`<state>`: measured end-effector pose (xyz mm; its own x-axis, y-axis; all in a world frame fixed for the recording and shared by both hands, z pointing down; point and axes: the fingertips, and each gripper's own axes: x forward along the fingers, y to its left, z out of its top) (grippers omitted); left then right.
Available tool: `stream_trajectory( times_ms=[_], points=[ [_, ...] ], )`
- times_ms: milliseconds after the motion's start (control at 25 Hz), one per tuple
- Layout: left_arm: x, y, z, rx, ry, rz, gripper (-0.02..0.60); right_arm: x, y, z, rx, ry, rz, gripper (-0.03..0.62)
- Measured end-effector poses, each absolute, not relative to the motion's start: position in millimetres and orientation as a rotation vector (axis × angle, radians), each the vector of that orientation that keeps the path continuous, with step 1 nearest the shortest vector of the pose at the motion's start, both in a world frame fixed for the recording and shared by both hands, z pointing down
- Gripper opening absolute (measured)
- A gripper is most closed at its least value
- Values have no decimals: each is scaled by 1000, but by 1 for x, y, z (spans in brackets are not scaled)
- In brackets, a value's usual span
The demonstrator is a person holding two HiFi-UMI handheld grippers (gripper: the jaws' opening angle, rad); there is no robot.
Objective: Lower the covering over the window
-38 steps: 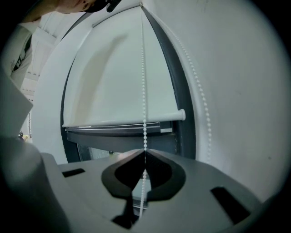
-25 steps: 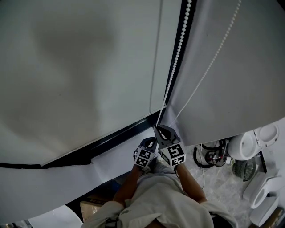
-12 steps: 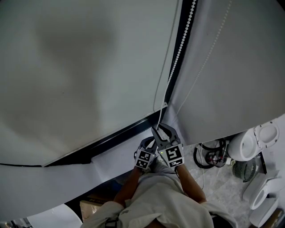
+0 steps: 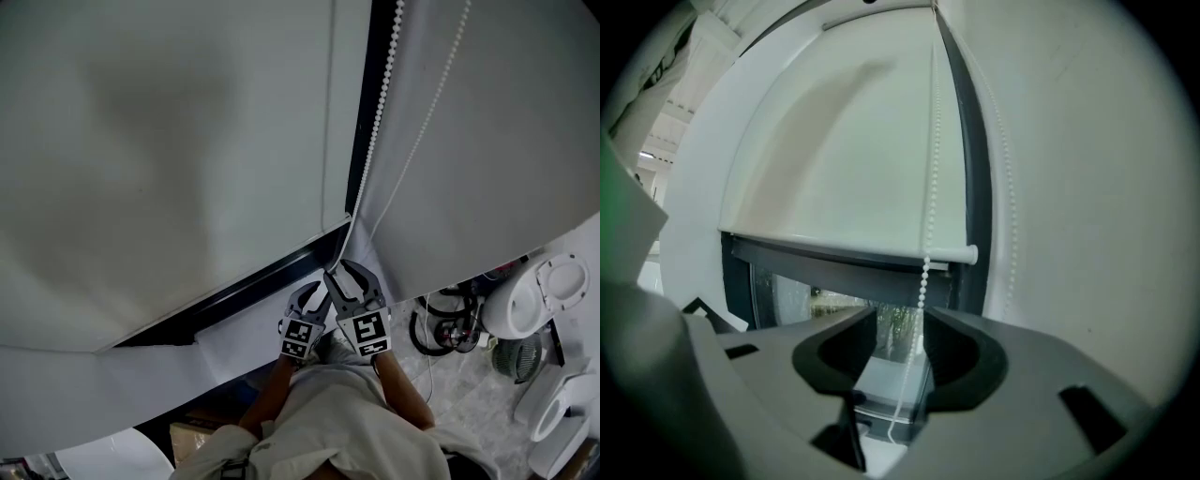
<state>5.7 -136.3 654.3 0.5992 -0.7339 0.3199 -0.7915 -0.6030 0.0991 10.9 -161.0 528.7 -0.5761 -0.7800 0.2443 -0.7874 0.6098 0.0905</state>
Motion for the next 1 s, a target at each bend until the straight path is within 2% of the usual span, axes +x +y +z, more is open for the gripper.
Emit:
stream_trajectory(
  times_ms=[240,520,1000],
  points=[
    [-3,-134,594,2685,-1311,264,140,18,-148,508,1326,-2614,20,147],
    [-9,-135,538,2751,-1359,191,129,28,-141,482,1375,-2646,-48,91],
    [-16,-131,485,2805,-1416,92,118,39,-132,479,1410,-2604,-81,75]
  ],
)
